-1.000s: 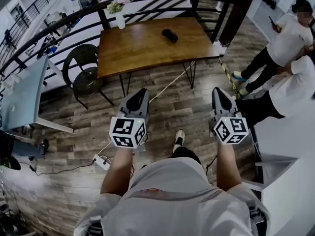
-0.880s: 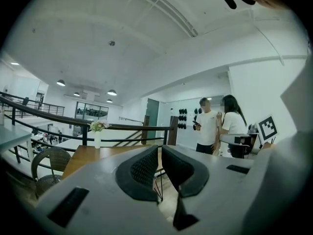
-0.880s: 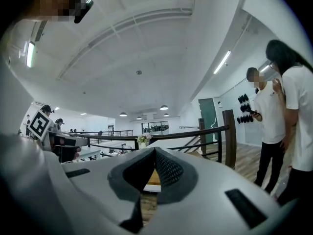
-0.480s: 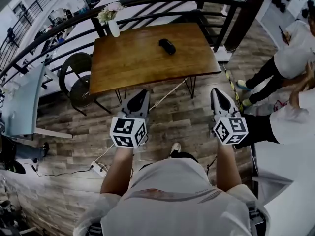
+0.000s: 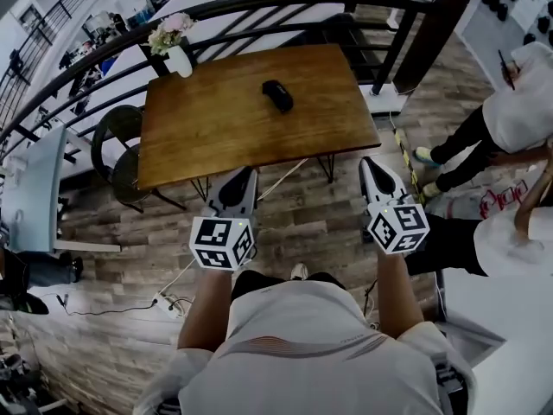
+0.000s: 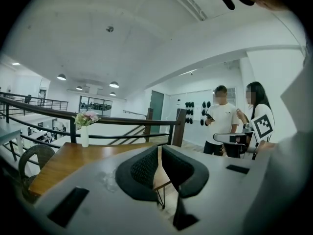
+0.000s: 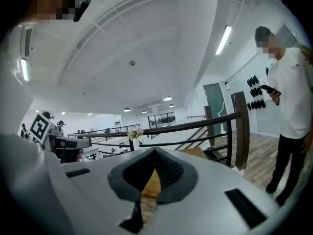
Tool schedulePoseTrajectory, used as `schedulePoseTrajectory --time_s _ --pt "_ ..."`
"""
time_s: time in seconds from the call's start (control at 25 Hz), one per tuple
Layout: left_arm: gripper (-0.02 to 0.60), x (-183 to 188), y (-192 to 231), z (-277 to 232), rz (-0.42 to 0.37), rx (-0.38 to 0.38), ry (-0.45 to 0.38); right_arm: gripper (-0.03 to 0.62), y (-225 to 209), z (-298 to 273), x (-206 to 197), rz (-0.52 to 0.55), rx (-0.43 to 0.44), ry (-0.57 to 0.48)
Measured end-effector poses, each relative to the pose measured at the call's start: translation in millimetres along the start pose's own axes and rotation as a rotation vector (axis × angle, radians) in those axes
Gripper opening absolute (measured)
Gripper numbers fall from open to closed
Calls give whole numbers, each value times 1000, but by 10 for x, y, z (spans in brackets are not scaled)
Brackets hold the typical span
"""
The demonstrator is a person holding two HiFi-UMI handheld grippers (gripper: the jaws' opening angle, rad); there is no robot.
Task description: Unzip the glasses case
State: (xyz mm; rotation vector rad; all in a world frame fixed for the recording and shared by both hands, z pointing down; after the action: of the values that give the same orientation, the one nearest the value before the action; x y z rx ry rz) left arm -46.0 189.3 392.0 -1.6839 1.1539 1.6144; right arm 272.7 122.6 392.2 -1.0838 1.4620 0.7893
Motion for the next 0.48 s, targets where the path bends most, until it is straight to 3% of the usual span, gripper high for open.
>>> schedulePoseTrajectory --time_s 0.48 --pt "34 -32 659 -791 48 -35 24 52 -200 -875 -94 7 -19 91"
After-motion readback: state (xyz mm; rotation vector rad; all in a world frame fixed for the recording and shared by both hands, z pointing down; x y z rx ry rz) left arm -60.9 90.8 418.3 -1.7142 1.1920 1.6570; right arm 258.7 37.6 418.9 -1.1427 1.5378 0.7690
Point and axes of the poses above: the fingertips, and each gripper's own axes: z backward along the fingers, y to its left, x out of its top, the point moved 10 cm from there along z, backward along the fingers, and after that the axes turned 13 degrees about -x, right-handed, at the moved point
